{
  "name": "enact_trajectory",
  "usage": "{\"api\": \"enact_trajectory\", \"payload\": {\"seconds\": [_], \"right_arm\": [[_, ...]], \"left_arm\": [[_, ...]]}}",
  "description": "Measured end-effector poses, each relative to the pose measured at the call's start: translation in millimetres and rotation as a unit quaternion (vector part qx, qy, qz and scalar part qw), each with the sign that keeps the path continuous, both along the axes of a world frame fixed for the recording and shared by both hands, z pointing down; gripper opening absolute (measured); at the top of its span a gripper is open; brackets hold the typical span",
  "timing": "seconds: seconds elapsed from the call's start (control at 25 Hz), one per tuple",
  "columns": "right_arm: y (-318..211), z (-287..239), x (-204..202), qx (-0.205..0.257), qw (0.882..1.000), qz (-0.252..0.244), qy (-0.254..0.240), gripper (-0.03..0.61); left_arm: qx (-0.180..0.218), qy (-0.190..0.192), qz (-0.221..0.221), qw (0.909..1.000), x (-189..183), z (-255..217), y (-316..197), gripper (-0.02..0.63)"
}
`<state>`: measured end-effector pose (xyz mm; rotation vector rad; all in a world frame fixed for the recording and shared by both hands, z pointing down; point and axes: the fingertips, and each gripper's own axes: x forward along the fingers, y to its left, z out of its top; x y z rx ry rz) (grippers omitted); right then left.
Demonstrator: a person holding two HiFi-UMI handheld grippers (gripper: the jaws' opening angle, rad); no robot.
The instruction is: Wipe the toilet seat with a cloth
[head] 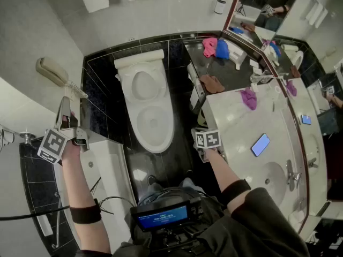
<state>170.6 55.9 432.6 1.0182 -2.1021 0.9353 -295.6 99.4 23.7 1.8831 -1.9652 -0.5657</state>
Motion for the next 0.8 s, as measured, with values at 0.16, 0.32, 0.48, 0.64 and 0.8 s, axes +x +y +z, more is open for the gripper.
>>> {"api": "enact_trajectory", "payload": {"seconds": [0.16, 0.32, 0.48, 0.64, 0.8], "right_arm": [[-6.7, -10.2, -2.3, 0.012, 1.000, -0.001, -0.005, 0.015], [-15.9, -26.7, -8.9, 0.030, 0.999, -0.004, -0.017, 0.015], [-28.3, -52.2, -18.4, 0.057, 0.998, -0.012, -0.030, 0.015], [-42.9, -90.9, -31.7, 0.106, 0.993, -0.025, -0.042, 0.015], [-49.5, -135.1, -45.7, 0.154, 0.985, -0.044, -0.055, 0.015]], "left_arm": [[-0.026, -0.028, 0.010, 0.9992, 17.2, 16.7, -3.3, 0.000], [-0.059, -0.070, 0.025, 0.9955, 39.2, 40.4, -6.8, 0.000], [-0.098, -0.121, 0.035, 0.9871, 59.5, 68.1, -9.0, 0.000], [-0.136, -0.200, 0.047, 0.9692, 74.7, 100.3, -6.8, 0.000], [-0.178, -0.256, 0.055, 0.9486, 88.8, 146.3, 7.6, 0.000]]}}
